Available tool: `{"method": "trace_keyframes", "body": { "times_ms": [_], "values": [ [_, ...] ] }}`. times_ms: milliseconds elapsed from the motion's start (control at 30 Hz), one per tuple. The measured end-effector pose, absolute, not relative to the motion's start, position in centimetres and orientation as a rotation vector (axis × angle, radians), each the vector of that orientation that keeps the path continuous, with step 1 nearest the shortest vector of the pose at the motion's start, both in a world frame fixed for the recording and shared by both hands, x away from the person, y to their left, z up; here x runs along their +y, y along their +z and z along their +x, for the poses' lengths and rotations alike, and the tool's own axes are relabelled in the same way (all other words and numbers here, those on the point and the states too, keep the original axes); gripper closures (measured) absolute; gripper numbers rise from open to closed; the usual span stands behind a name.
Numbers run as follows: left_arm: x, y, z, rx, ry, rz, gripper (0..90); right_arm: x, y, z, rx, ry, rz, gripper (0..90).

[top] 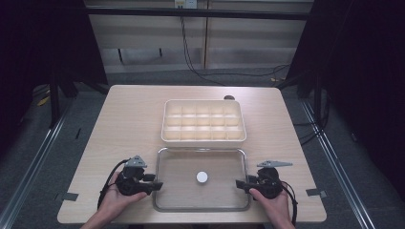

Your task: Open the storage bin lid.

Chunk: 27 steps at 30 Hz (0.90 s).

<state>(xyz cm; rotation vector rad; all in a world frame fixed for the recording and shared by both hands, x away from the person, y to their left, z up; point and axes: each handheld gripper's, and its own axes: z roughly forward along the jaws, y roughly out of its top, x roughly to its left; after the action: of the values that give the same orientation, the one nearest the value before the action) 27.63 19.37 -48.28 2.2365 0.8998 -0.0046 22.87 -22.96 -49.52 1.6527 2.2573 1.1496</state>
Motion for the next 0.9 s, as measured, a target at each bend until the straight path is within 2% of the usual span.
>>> {"method": "trace_keyframes", "body": {
  "times_ms": [600, 667, 800, 833, 900],
  "values": [
    [19.0, -48.6, 28.4, 0.909, -0.052, 2.256, 48.0, -23.0, -49.5, 23.7, 2.218, 1.098, 1.67, 45.8],
    [18.8, -48.6, 28.4, 0.908, -0.042, 2.258, 47.1, -23.1, -49.5, 23.8, 2.212, 1.111, 1.668, 41.2],
    [19.0, -48.8, 28.6, 0.933, -0.081, 2.237, 44.1, -23.5, -49.2, 23.8, 2.179, 1.159, 1.64, 37.8],
    [19.1, -48.5, 28.4, 0.911, 0.006, 2.244, 48.1, -23.6, -49.1, 23.7, 2.173, 1.17, 1.635, 37.7],
    [19.4, -48.3, 28.6, 0.929, -0.026, 2.21, 43.8, -23.8, -49.0, 23.7, 2.168, 1.191, 1.619, 36.9]
  ]
}}
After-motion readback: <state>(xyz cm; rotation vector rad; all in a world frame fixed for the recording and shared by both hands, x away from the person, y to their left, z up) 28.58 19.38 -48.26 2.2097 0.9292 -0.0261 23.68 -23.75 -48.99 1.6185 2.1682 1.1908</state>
